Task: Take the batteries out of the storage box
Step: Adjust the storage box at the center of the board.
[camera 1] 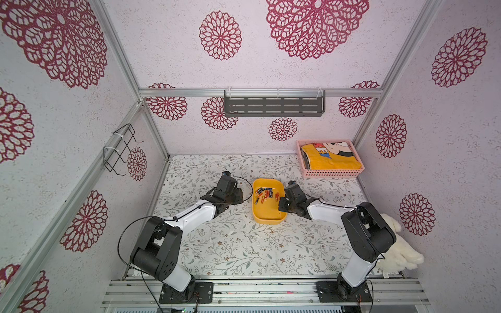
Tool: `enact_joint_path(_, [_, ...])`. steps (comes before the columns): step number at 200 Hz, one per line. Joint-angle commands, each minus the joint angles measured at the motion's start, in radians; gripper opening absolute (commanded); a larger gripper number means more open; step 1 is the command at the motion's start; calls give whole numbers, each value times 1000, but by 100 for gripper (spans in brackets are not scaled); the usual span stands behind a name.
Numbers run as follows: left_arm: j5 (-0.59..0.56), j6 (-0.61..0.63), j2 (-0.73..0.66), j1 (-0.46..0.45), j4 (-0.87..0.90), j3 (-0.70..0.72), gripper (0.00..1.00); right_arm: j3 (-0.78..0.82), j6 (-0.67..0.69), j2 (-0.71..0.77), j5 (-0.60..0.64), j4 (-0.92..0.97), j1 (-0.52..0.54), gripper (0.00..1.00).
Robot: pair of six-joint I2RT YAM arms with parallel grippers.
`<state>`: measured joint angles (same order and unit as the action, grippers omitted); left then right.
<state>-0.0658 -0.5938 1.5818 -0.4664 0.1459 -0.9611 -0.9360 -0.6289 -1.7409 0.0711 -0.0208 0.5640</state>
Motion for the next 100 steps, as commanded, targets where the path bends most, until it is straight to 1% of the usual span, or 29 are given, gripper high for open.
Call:
enact_joint_path(1, [-11, -2, -10, 3, -10, -4, 53, 5, -28, 52, 9, 8, 8, 7])
enact_joint_path(22, [-8, -9, -5, 0, -10, -6, 53, 1, -35, 50, 21, 10, 12, 14])
enact_joint_path(41, [-8, -9, -3, 0, -8, -5, 54, 0, -25, 49, 37, 11, 16, 15])
enact_joint_path(52, [-11, -9, -4, 2, -2, -6, 54, 0, -22, 49, 38, 15, 16, 21])
enact_joint_path(77, [-12, -8, -4, 3, 2, -5, 54, -9, -10, 49, 41, 22, 16, 23])
enact_joint_path(84, [-14, -6, -2, 2, 2, -8, 53, -12, -9, 50, 42, 28, 16, 26])
enact_joint_path(95, [-16, -6, 1, 1, 13, -19, 53, -19, -4, 57, 42, 35, 16, 36])
enact_joint_path(100, [-15, -6, 2, 1, 20, -23, 53, -23, -2, 62, 41, 41, 16, 38])
